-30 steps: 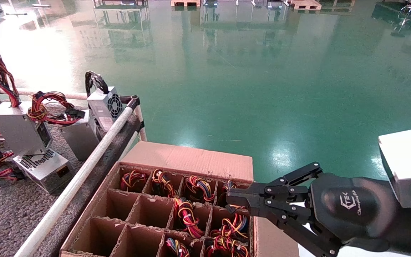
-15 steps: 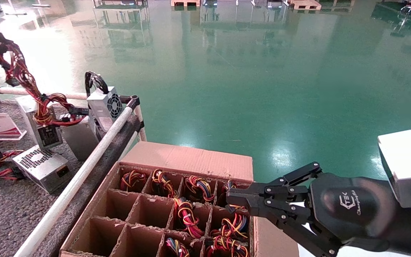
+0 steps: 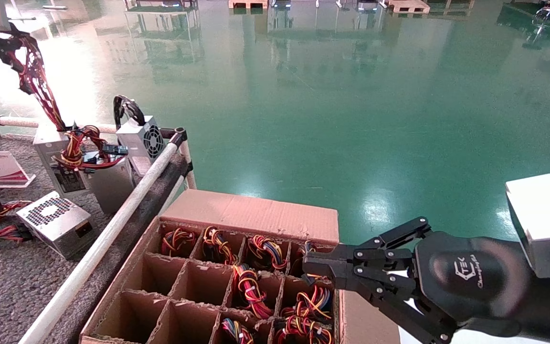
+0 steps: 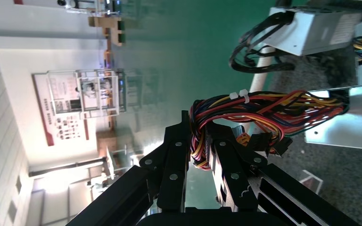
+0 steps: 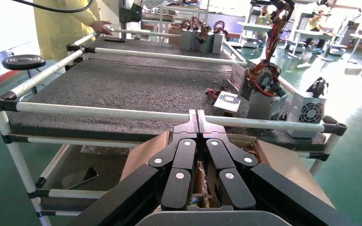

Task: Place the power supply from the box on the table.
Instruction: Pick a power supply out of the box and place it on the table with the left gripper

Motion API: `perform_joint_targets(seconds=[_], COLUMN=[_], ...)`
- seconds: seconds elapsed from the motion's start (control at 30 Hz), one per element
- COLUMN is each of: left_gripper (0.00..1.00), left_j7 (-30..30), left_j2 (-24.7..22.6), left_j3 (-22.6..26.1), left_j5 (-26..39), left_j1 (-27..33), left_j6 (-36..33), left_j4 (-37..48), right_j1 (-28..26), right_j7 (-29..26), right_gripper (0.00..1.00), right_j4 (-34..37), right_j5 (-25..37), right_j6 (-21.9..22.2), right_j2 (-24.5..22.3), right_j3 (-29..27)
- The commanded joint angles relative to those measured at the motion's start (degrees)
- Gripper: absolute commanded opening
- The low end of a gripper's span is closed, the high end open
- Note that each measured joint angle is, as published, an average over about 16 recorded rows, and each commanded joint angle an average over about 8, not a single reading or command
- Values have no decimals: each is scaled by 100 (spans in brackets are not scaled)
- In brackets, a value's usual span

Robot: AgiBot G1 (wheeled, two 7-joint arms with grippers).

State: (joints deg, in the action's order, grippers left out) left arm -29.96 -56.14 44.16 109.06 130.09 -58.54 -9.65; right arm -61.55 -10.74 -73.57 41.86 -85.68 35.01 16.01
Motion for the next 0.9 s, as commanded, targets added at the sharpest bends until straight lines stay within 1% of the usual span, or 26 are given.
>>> perform_joint_targets(seconds=[0.03, 0.37, 0.9], left_gripper=[0, 0, 0], left_j7=[11, -17, -118], left_j2=[-28, -57, 28], left_j3=[9, 29, 23], left_j5=[-2, 7, 4], left_j1=[-9, -139, -411], left_j6=[83, 358, 685], left_j4=[7, 173, 438], right_j1=[0, 0, 0], right_j7=[0, 0, 0], right_gripper=[0, 0, 0], right_j4=[0, 0, 0], right_j5=[0, 0, 0], right_j6=[0, 0, 0], right_j2=[0, 0, 0], right_j3=[0, 0, 0])
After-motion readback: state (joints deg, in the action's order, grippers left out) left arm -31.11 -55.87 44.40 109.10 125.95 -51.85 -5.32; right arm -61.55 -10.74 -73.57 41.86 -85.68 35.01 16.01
